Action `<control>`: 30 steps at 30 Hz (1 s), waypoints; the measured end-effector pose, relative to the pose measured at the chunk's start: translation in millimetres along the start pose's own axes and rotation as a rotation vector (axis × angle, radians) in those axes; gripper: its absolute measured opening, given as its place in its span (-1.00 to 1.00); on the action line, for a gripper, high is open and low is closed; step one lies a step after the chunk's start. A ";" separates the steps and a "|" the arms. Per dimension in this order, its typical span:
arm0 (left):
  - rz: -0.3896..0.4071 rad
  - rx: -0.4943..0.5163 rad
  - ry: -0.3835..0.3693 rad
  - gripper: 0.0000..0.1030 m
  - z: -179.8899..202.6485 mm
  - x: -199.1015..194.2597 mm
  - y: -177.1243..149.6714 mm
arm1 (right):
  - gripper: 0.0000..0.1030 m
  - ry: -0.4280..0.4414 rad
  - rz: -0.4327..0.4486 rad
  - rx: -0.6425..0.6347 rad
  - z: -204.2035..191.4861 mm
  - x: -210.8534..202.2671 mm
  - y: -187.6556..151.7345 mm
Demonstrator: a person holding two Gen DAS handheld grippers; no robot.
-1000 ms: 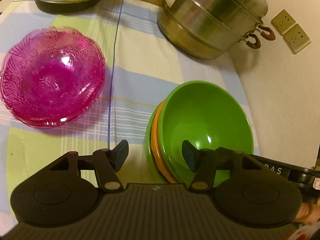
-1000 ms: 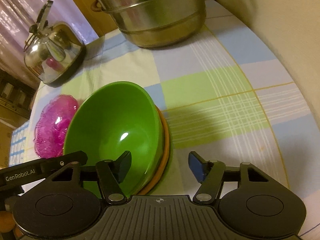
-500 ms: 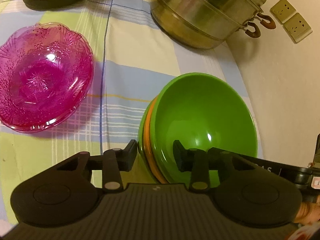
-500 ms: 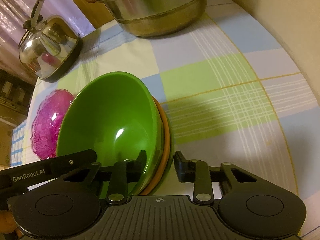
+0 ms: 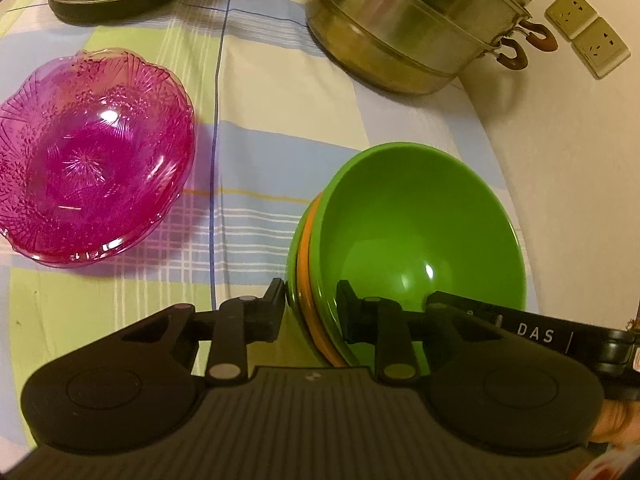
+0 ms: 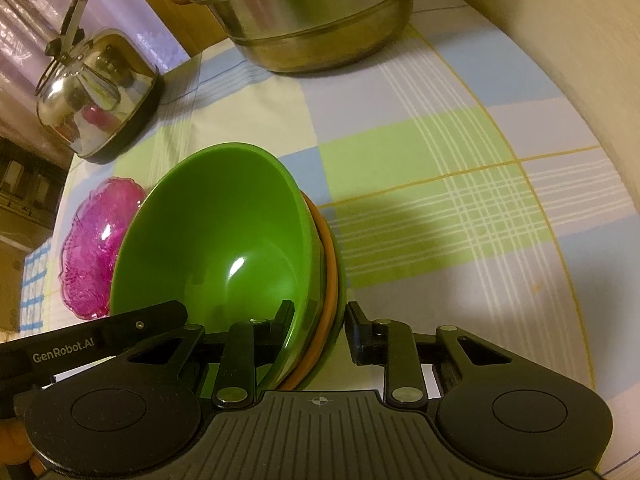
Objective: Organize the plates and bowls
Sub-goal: 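Lift the bowl stack with both grippers and carry it over the pink dishes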
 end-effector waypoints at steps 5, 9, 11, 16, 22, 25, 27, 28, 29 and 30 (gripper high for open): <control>0.001 0.003 0.008 -0.54 0.9 -2.4 -3.9 | -0.48 0.004 -0.004 0.011 0.3 -1.4 -2.1; 0.003 0.010 0.012 -0.54 1.3 -7.0 -6.8 | -0.48 0.005 -0.004 0.012 0.6 -2.7 -4.4; 0.007 0.011 0.013 -0.54 0.9 -10.7 -7.8 | -0.48 0.005 -0.004 0.008 -0.8 -4.5 -6.6; 0.018 0.008 0.015 -0.54 -1.8 -24.6 -4.9 | -0.48 0.007 0.009 -0.007 -10.0 -12.2 -7.7; 0.056 0.014 0.029 -0.54 -10.9 -53.3 8.7 | -0.48 0.022 0.028 -0.035 -33.3 -25.8 -1.6; 0.075 0.015 0.040 -0.54 -17.7 -67.6 18.2 | -0.48 0.034 0.035 -0.049 -51.2 -30.4 5.4; 0.090 0.013 0.048 -0.54 -23.9 -78.2 23.3 | -0.48 0.043 0.039 -0.063 -64.9 -33.5 10.5; 0.096 0.012 0.053 -0.54 -27.4 -83.3 25.9 | -0.48 0.048 0.042 -0.070 -72.5 -34.8 13.3; 0.102 0.010 0.059 -0.54 -31.4 -88.3 28.4 | -0.48 0.052 0.045 -0.077 -79.8 -35.1 16.1; 0.107 0.008 0.064 -0.54 -35.3 -92.5 30.4 | -0.48 0.058 0.048 -0.083 -87.6 -35.7 18.9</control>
Point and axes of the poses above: each gripper's, at about its wrist camera, not at the fingertips, and x roughly the way its jaws point, z to its right, y to its top, the point moved 10 cm from there along x, roughly the way its jaws point, and after that the axes turned 1 degree about y, right-handed, at the moved point
